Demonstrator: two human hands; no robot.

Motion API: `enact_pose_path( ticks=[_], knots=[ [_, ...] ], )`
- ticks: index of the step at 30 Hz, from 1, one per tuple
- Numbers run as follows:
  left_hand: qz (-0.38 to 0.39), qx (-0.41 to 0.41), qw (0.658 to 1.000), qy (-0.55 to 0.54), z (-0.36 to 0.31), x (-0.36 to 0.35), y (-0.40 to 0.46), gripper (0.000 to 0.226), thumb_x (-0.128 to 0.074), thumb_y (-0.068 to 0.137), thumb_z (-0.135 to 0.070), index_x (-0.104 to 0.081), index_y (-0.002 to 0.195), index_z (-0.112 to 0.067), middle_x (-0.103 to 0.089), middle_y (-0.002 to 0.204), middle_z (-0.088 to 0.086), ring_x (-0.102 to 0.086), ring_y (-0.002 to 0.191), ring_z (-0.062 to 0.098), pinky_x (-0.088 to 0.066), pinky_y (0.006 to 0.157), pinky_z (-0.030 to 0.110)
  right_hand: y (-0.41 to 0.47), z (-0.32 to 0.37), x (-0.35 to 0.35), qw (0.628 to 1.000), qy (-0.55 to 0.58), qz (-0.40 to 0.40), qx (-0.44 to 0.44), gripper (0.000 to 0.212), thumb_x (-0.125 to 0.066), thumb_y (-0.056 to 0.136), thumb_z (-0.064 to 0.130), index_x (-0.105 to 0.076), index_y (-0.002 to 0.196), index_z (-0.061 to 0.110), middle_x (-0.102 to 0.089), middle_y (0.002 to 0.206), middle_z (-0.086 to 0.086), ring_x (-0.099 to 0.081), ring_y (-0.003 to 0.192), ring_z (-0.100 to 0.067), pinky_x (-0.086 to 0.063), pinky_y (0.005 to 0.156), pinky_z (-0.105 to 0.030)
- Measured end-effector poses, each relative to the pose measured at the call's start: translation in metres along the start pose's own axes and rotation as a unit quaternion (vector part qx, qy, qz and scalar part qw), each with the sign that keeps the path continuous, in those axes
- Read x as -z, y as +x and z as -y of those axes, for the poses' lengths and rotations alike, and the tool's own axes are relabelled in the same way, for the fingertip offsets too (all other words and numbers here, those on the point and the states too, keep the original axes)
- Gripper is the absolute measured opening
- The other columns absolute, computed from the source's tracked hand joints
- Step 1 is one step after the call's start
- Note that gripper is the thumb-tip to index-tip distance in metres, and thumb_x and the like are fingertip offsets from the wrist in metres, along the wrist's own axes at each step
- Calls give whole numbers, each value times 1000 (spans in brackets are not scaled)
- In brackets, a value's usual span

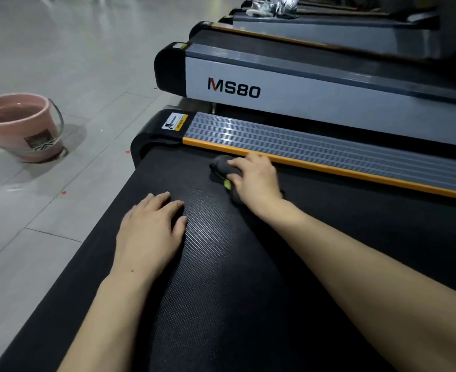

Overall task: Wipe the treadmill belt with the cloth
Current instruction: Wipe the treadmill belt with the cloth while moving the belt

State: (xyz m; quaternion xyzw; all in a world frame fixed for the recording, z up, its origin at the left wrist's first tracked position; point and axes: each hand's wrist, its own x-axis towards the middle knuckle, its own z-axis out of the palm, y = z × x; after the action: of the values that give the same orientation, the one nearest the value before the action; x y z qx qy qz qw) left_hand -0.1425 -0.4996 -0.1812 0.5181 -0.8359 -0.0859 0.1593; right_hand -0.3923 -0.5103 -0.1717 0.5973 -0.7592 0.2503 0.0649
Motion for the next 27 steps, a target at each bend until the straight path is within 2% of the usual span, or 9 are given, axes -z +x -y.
enact_pose_path(
  ticks=[3, 5, 8, 11, 13, 16, 21, 23, 27],
  knots=[
    [-1, -4, 1000, 3, 2, 1, 0, 37, -51, 95, -51, -62, 129, -39, -52, 148, -9, -40, 144, 20, -38, 113, 43, 32, 54, -32, 998, 24, 39, 41, 30, -66, 89, 36, -67, 118, 33, -59, 108, 1, -49, 105, -29, -43, 91, -42],
    [-4, -6, 1000, 7, 5, 2, 1, 39, -50, 95, -55, -61, 129, -41, -51, 148, -11, -39, 144, 16, -38, 113, 41, 43, 59, -33, 994, 34, 72, 73, 32, -64, 91, 36, -66, 122, 31, -57, 109, 0, -48, 106, -28, -42, 92, -41],
    [-3, 14, 1000, 8, 9, 5, 2, 46, -51, 91, -63, -60, 131, -41, -48, 151, -10, -36, 145, 15, -34, 116, 41, 34, 9, -13, 992, 26, 70, 99, 32, -68, 90, 33, -68, 121, 27, -58, 102, -4, -51, 99, -30, -44, 90, -41],
    [1, 54, 998, 16, 15, 10, 1, 58, -48, 86, -72, -57, 135, -42, -43, 155, -8, -30, 148, 18, -29, 119, 42, 14, -46, 11, 997, 17, 26, 67, 29, -70, 88, 28, -71, 117, 24, -58, 95, -4, -52, 91, -32, -45, 85, -39],
    [3, 72, 997, 15, 17, 12, 2, 63, -46, 85, -75, -55, 137, -40, -41, 156, -8, -28, 149, 19, -27, 119, 44, 10, -55, 13, 999, 2, 14, 39, 28, -71, 88, 28, -71, 116, 25, -58, 95, -3, -51, 90, -30, -45, 84, -39],
    [18, 72, 997, 18, 16, 11, 4, 67, -43, 85, -75, -52, 141, -39, -38, 158, -7, -26, 150, 20, -27, 120, 46, 25, -9, -11, 999, 24, -4, 36, 28, -73, 85, 29, -74, 112, 25, -62, 97, -5, -53, 91, -34, -46, 85, -40],
    [22, 70, 997, 9, 20, 14, 6, 69, -40, 84, -78, -48, 143, -42, -33, 160, -13, -22, 152, 15, -28, 120, 44, 73, 119, -66, 992, 59, 59, 91, 30, -62, 92, 36, -67, 121, 33, -58, 109, -1, -47, 106, -28, -42, 92, -43],
    [19, 73, 997, -3, 21, 14, 7, 70, -42, 83, -79, -50, 142, -42, -35, 160, -14, -24, 151, 14, -29, 119, 43, 79, 119, -68, 990, 56, 64, 110, 30, -60, 94, 36, -66, 124, 32, -57, 109, -1, -47, 107, -27, -43, 94, -43],
    [5, 109, 994, -26, 28, 18, 4, 68, -54, 83, -73, -53, 141, -37, -38, 158, -11, -34, 145, 15, -36, 114, 40, 77, 60, -54, 992, 54, 59, 98, 31, -62, 93, 36, -67, 124, 31, -58, 104, -3, -51, 107, -30, -44, 91, -36]
  ],
)
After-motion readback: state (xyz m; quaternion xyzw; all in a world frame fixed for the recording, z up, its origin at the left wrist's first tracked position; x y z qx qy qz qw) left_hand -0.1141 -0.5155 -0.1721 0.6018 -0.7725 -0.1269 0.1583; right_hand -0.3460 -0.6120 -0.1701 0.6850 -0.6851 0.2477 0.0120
